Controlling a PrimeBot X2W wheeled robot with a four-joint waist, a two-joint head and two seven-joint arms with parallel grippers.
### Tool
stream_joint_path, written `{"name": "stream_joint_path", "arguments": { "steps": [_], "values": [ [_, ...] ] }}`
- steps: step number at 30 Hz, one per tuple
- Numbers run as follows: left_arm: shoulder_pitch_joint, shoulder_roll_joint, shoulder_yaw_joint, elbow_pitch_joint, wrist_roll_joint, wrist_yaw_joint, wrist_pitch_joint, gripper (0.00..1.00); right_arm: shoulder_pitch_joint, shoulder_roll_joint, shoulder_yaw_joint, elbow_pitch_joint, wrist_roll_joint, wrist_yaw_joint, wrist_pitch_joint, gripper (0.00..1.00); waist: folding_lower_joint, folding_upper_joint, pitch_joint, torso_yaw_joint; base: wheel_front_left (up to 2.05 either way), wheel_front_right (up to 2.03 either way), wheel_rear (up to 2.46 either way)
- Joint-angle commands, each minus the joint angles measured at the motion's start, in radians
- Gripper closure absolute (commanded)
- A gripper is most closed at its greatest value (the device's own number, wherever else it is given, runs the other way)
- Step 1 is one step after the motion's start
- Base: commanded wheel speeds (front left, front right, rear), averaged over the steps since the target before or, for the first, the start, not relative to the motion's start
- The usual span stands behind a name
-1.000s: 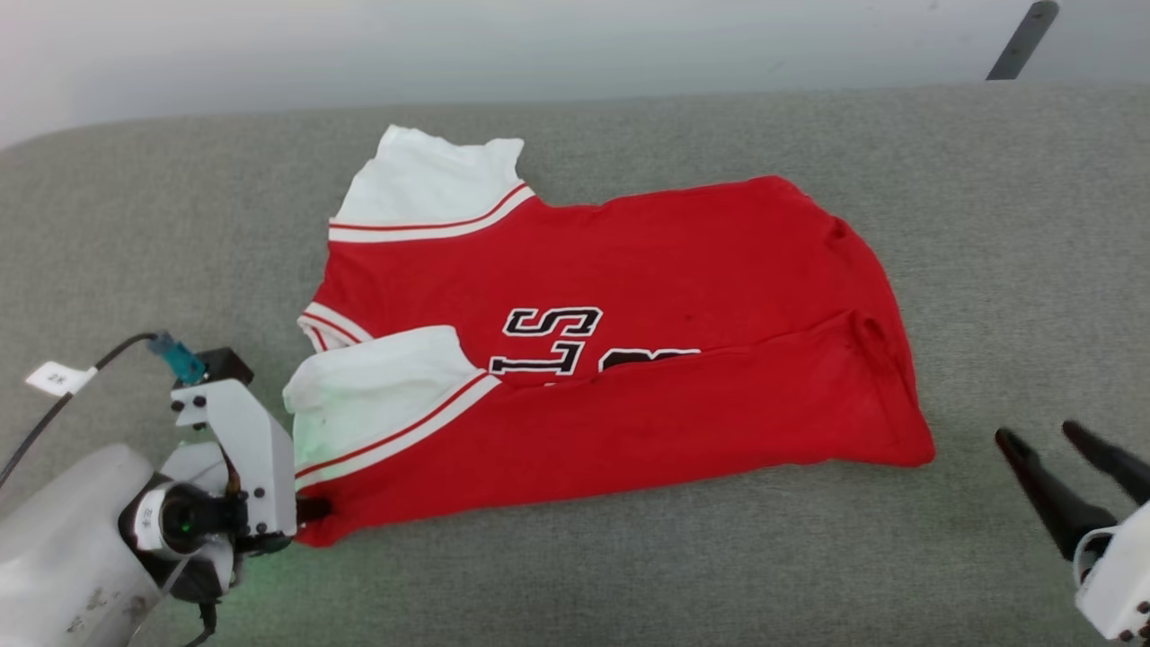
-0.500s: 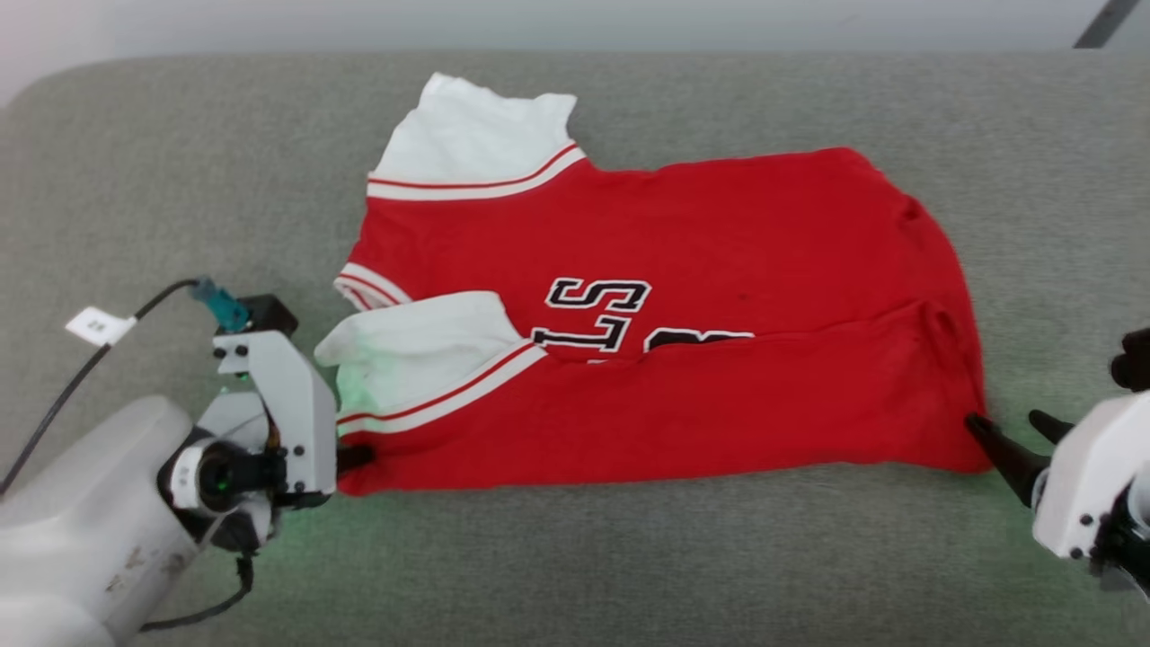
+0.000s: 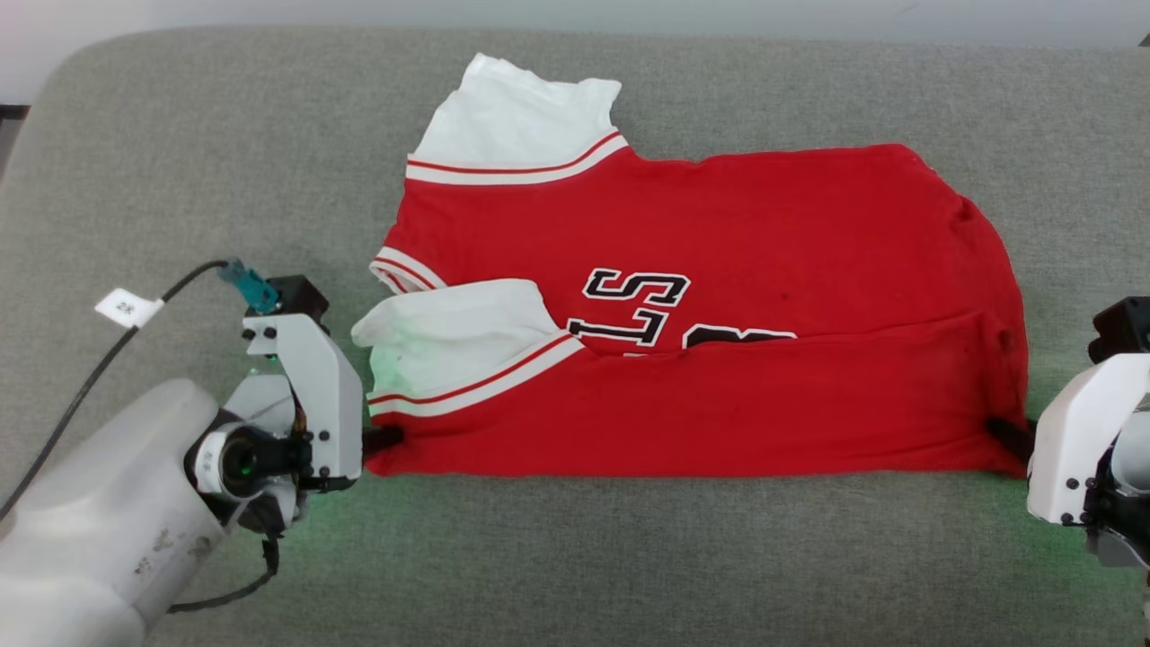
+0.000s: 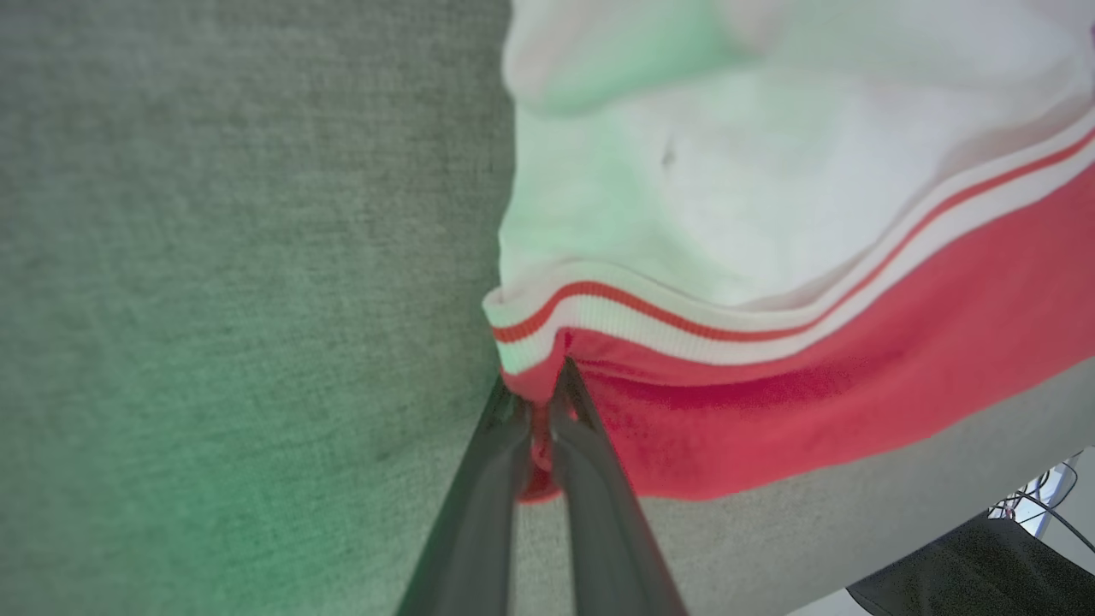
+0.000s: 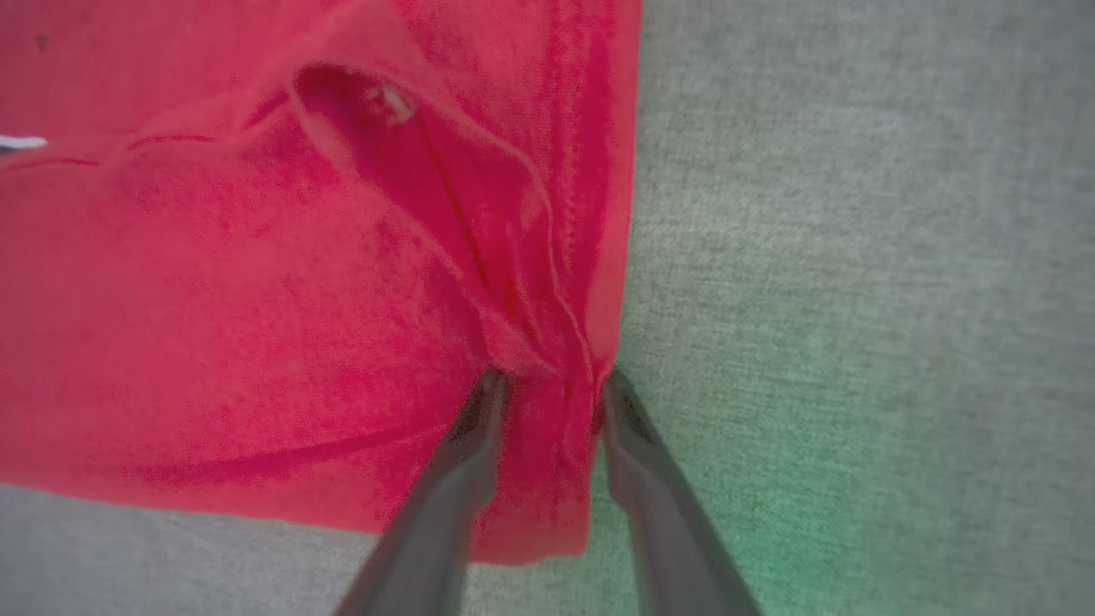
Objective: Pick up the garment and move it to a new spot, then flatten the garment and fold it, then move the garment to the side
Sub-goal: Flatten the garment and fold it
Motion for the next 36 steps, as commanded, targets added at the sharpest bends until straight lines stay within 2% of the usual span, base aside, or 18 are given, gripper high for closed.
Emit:
{"name": "stream_joint_path", "arguments": {
  "steps": [1,13,19,23,28,36],
  "values": [
    [0.019,-0.03,-0.016,0.028,0.012,0.003,-0.022,1.0,0.036,0.03,0.029,0.058,0.002,-0.001,0.014,1.0,0.0,0.0,-0.001,0.0,0.0,0.0,0.0],
    [0.007,0.012,0.006,0.019,0.005,-0.001,-0.02,1.0,0.011,-0.012,0.024,0.036,0.039,-0.001,-0.015,1.0,0.0,0.0,-0.032,-0.008,0.0,0.0,0.0],
    [0.004,0.069,0.014,-0.041,0.007,0.019,0.0,1.0,0.022,-0.048,0.04,-0.034,0.095,-0.001,-0.005,1.0,0.0,0.0,-0.058,-0.011,0.0,0.0,0.0],
    [0.017,0.114,0.007,-0.113,0.009,0.059,0.033,1.0,0.053,-0.081,0.043,-0.093,0.128,-0.001,0.02,1.0,0.0,0.0,-0.081,-0.011,0.0,0.0,0.0],
    [0.052,0.185,-0.004,-0.24,0.008,0.13,0.069,1.0,0.115,-0.114,0.027,-0.165,0.16,-0.001,0.049,1.0,0.0,0.0,-0.109,-0.006,0.0,0.0,0.0],
    [0.153,0.285,-0.022,-0.453,-0.007,0.238,0.072,1.0,0.253,-0.105,-0.015,-0.284,0.165,-0.001,0.119,1.0,0.0,0.0,-0.139,-0.003,0.0,0.0,0.0]
  ]
}}
